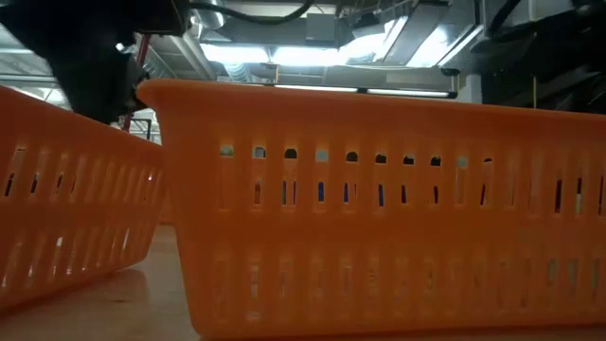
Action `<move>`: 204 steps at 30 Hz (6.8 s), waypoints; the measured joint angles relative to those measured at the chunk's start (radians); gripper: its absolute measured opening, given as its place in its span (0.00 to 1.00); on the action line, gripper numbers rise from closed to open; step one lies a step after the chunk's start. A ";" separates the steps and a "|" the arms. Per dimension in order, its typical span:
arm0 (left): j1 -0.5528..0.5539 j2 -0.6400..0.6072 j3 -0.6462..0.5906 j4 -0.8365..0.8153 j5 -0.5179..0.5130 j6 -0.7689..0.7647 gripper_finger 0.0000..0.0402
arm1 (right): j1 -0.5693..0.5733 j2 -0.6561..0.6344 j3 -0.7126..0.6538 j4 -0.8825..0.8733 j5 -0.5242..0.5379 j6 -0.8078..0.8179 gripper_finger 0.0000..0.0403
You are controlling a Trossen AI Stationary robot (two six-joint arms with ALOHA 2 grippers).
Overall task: Stack baskets by color
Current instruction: Stack the bottom left orange bin on the top orange bin, then stack the bottom orange bin on the top orange bin
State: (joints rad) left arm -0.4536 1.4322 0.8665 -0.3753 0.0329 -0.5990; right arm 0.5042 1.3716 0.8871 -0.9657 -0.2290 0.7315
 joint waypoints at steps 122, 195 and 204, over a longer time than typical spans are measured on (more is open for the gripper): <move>0.866 0.100 0.266 -0.416 -0.121 1.021 0.00 | 0.075 0.000 -0.001 0.048 0.238 0.073 0.26; 0.269 0.217 0.297 0.065 0.182 0.126 0.23 | 0.142 0.000 -0.001 0.058 0.268 0.027 0.26; 0.191 0.382 0.365 0.171 0.102 0.053 0.28 | 0.179 0.003 -0.005 0.081 0.292 0.064 0.26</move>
State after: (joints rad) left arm -0.2626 1.8142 1.2317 -0.2045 0.1346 -0.5456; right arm 0.6836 1.3750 0.8826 -0.8852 0.0627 0.7953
